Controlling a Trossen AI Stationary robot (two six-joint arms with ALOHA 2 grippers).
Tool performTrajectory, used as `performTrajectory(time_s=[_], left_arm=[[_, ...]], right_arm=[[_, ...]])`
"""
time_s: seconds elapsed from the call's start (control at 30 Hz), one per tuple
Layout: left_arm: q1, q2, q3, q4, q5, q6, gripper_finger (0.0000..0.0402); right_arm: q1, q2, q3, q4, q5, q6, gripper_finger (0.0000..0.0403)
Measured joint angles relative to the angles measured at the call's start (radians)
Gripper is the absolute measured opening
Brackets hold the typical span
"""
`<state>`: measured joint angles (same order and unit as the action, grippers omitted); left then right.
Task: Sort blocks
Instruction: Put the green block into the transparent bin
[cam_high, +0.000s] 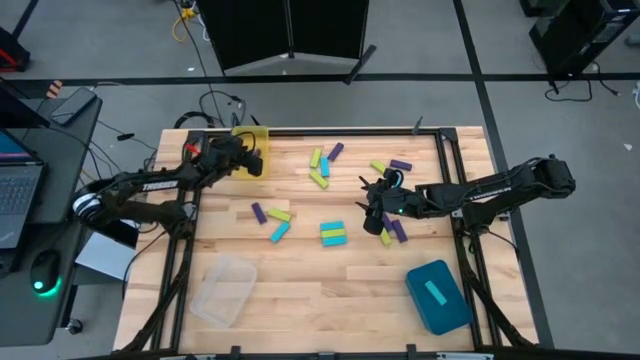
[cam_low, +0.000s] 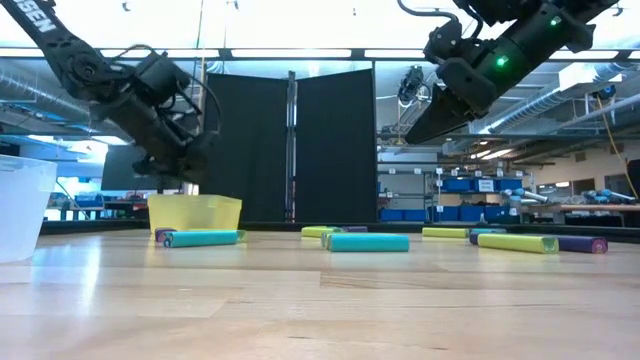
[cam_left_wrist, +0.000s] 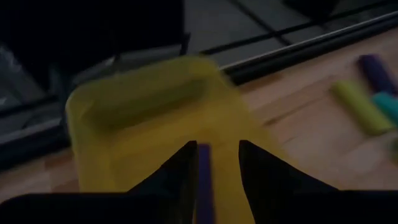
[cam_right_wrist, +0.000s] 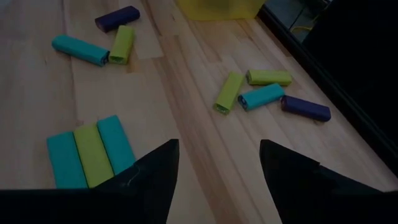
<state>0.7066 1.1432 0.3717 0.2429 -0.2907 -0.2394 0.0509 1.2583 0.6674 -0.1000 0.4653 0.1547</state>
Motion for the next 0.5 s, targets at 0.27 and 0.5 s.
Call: performTrajectory(time_s=[0.27, 0.5], left_arm=[[-0.159, -0.131, 0.0, 0.002, 0.131, 0.099, 0.0126], [-0.334, -0.14, 0.0, 0.006, 0.218, 0.1, 0.0127]], right_arm=[[-0.023, 0.0, 0.0, 0.026, -0.135, 0.027, 0.0213], [-0.078, 0.0, 0.0, 0.03, -0.154, 0.033, 0.017]])
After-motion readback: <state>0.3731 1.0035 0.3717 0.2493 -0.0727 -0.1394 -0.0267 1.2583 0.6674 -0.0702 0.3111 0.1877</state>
